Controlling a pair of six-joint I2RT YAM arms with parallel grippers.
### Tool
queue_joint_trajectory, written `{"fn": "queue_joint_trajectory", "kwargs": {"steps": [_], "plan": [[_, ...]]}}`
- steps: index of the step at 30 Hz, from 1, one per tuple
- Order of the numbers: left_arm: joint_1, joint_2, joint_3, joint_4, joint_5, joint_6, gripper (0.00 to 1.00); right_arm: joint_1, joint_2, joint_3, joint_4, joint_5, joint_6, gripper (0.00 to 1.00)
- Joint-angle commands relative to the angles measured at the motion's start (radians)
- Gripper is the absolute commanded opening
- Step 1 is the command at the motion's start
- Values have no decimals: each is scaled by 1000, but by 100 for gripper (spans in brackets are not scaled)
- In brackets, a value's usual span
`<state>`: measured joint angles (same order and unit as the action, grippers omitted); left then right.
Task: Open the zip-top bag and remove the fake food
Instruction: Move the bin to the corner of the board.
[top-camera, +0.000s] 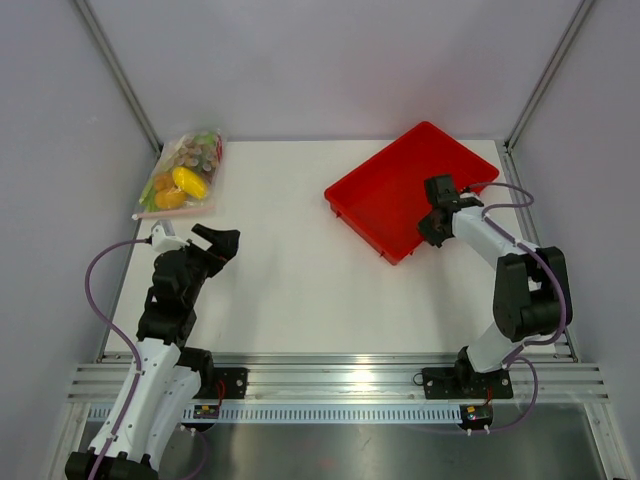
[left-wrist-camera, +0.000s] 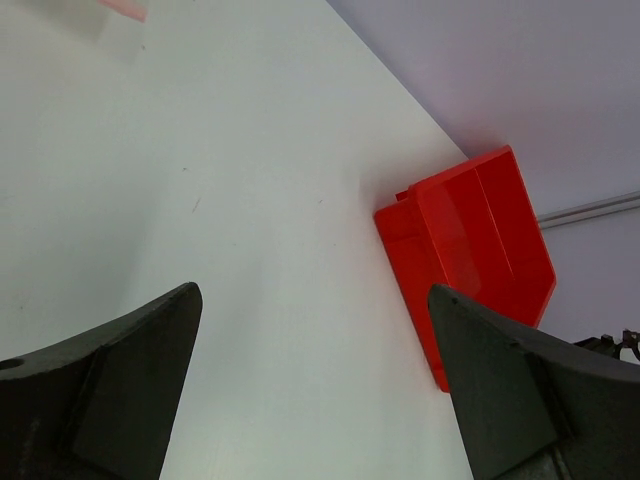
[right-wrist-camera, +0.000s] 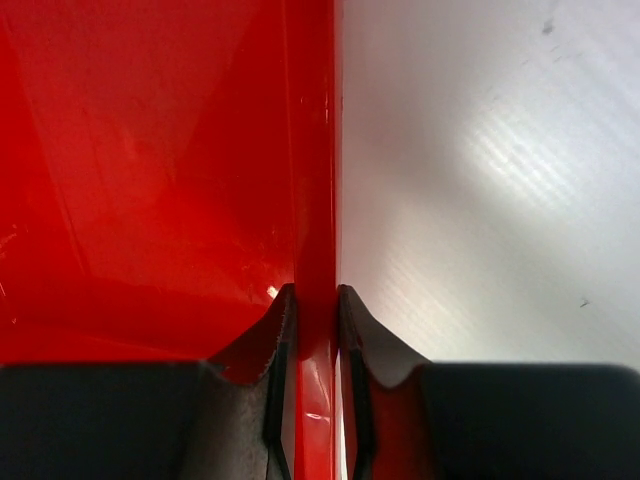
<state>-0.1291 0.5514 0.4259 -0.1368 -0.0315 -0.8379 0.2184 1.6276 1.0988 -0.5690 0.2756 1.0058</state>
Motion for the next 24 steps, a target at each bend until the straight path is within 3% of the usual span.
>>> {"fn": "queue_joint_trajectory", "kwargs": {"steps": [1, 3, 5, 6, 7, 8, 11, 19, 24], "plan": [[-1, -2, 45, 20, -11, 8, 99, -72, -60, -11, 52, 34, 59, 0], [-1, -1, 42, 19, -16, 5, 99, -86, -64, -14, 67, 45, 48, 1], [-1, 2, 42, 23, -19, 8, 99, -93, -60, -1, 66, 50, 25, 12], [-1, 5, 42, 22, -21, 8, 99, -91, -55, 9, 58, 63, 10, 23], [-1, 8, 42, 22, -22, 8, 99, -93, -55, 24, 38, 73, 8, 51], [-1, 12, 42, 22, -25, 8, 99, -93, -57, 27, 32, 77, 5, 65], [-1, 19, 37, 22, -41, 0, 99, -93, -87, 9, 53, 74, -10, 84], [-1, 50, 1, 63, -122, -52, 99, -91, -196, -34, 66, 59, -41, 97], [-1, 71, -54, 130, -188, -102, 99, -90, -268, -68, 104, 17, -75, 99]]}}
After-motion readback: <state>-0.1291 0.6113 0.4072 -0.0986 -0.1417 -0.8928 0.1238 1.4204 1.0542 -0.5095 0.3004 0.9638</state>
